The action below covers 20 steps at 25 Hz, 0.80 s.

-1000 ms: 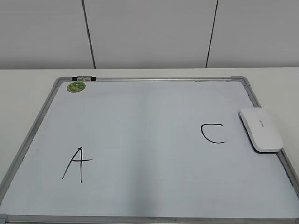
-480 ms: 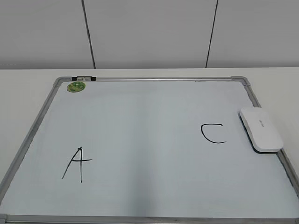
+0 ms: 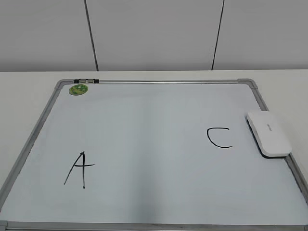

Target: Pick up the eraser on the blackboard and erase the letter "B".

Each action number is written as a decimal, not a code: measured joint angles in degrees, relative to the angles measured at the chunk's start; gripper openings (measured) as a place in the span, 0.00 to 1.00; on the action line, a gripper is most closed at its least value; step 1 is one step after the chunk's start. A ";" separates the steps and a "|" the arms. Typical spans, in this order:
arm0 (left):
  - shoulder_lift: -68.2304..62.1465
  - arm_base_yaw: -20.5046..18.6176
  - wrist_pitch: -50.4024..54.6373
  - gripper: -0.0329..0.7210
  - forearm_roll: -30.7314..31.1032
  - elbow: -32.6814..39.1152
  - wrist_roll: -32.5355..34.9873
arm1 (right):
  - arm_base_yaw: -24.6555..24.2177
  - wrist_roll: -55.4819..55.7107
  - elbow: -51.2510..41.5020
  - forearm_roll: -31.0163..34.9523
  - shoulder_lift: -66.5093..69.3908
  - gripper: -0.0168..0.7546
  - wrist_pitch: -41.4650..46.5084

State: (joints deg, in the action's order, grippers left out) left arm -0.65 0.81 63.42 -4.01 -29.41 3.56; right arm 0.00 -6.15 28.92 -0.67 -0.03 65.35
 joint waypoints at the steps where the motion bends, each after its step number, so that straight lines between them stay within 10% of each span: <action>1: 0.00 0.00 0.00 0.61 0.00 0.00 0.00 | -0.02 0.00 0.00 0.00 -0.50 0.79 0.00; 20: 0.00 0.00 0.00 0.50 0.00 0.00 0.00 | -0.02 0.00 0.00 0.00 -1.02 0.79 0.00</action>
State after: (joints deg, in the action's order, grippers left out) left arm -0.65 0.81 63.42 -4.01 -29.41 3.56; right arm -0.02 -6.15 28.92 -0.67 -1.05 65.35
